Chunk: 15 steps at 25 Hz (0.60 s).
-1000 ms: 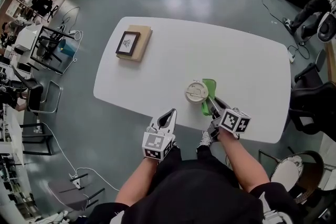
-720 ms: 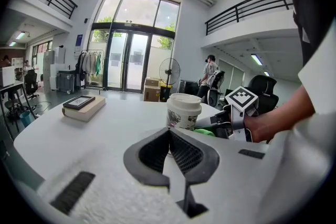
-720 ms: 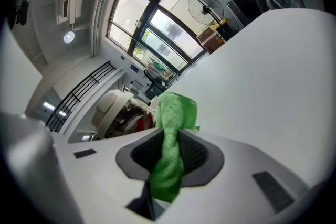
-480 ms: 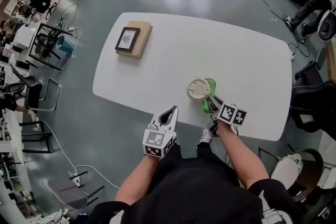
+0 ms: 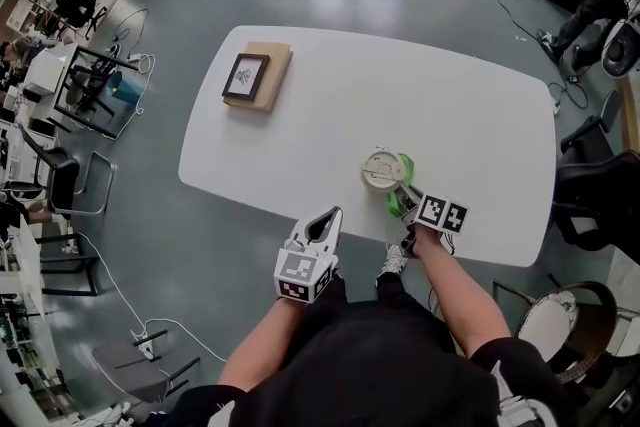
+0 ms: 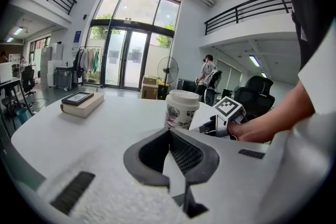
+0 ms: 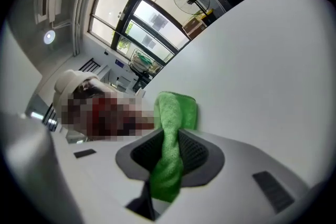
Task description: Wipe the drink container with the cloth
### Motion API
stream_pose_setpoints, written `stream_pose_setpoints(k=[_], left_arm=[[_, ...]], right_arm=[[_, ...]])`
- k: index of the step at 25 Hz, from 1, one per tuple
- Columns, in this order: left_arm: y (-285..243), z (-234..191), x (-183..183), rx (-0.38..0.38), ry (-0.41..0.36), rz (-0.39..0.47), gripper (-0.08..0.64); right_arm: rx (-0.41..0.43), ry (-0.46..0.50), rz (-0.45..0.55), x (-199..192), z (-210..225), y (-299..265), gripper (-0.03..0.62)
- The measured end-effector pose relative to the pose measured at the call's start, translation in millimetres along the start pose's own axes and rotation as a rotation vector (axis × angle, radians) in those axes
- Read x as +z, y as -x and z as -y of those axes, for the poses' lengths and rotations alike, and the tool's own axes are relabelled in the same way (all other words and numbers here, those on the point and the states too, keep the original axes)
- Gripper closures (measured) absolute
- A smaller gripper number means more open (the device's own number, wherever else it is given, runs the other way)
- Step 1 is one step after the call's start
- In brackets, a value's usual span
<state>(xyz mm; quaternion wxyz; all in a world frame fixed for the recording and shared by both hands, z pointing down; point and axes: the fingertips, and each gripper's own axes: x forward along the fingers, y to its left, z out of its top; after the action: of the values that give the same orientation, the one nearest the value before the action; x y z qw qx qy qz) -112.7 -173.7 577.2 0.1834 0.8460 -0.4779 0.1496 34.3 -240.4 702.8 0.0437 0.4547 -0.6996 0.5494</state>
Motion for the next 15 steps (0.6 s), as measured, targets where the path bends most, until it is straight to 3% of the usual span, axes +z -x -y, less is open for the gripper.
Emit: stream_pose_setpoints(k=[6, 15], left_arm=[[2, -5, -1, -0.028, -0.015, -0.01, 0.551], [-4, -6, 6, -0.082, -0.033, 0.004, 0.551]], right_arm=[[0.051, -0.074, 0.09, 9, -13, 19, 0.5], [0.098, 0.059, 0.333, 50, -58, 82, 0.5]])
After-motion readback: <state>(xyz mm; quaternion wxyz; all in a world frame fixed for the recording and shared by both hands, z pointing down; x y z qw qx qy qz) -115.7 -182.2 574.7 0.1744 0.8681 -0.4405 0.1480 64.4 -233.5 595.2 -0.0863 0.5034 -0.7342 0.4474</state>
